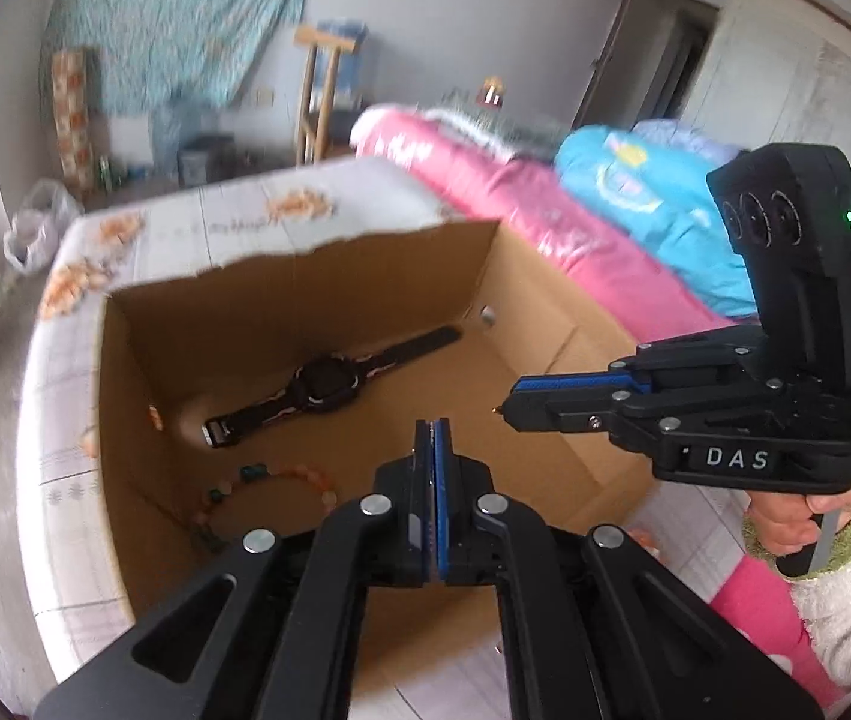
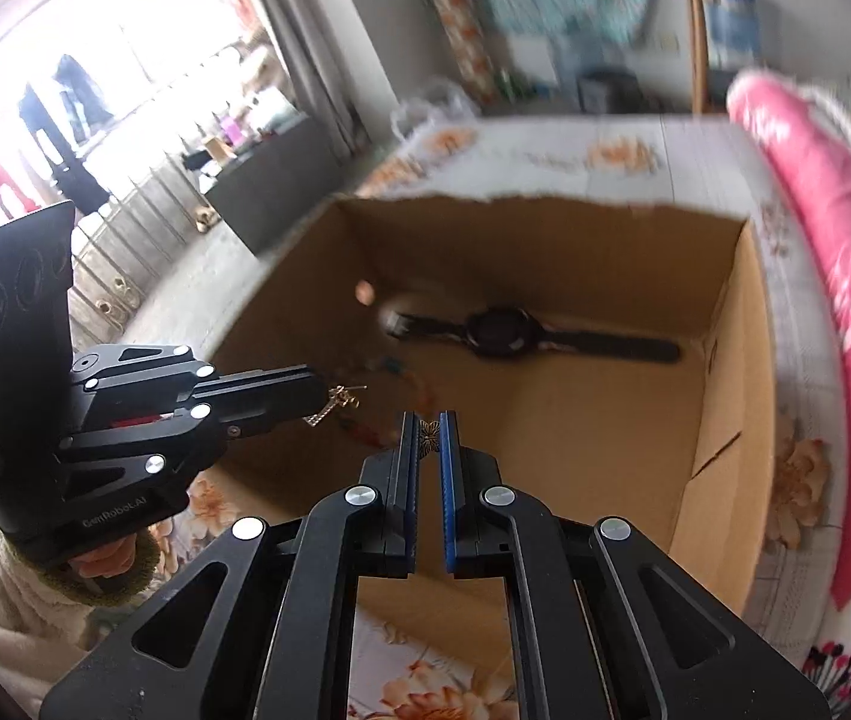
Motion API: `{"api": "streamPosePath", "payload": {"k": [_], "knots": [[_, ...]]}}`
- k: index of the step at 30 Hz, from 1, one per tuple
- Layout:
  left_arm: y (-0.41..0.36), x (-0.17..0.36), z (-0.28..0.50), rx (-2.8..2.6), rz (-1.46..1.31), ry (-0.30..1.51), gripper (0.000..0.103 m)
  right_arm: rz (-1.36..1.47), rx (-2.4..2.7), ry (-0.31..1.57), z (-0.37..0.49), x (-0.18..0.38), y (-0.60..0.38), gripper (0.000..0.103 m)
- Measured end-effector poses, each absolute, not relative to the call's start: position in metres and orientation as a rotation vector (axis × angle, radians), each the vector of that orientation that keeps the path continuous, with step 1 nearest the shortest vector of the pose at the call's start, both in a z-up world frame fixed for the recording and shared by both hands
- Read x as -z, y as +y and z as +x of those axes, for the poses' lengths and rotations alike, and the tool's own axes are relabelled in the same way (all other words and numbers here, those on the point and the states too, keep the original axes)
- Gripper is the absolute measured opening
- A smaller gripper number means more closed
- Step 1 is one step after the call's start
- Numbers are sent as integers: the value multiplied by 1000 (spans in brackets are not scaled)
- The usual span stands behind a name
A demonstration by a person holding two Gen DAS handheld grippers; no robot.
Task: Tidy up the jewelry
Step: 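Lower the gold charm into the box and open the left tool, then move the left tool back out of the box to the table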
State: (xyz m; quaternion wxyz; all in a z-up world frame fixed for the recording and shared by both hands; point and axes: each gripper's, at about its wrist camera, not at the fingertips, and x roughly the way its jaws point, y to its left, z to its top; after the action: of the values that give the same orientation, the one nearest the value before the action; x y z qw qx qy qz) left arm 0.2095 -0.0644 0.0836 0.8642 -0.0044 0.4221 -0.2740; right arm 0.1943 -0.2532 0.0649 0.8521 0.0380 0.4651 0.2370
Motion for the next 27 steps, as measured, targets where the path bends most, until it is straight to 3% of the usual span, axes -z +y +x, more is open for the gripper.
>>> {"api": "streamPosePath", "payload": {"k": [9,13,16,21,27], "knots": [[-74,-56,252,537,-74,1017,1,95,-465,1054,224,-36,-260,10],[-74,-57,253,537,-88,1023,7,118,-467,1040,223,-36,-266,13],[-76,-60,253,528,-67,1009,17,115,-457,1025,221,-38,-268,16],[-77,-65,249,519,-57,978,18,126,-454,1005,219,-44,-270,17],[-72,-89,225,536,-40,874,18,139,-448,945,203,-65,-275,27]]}}
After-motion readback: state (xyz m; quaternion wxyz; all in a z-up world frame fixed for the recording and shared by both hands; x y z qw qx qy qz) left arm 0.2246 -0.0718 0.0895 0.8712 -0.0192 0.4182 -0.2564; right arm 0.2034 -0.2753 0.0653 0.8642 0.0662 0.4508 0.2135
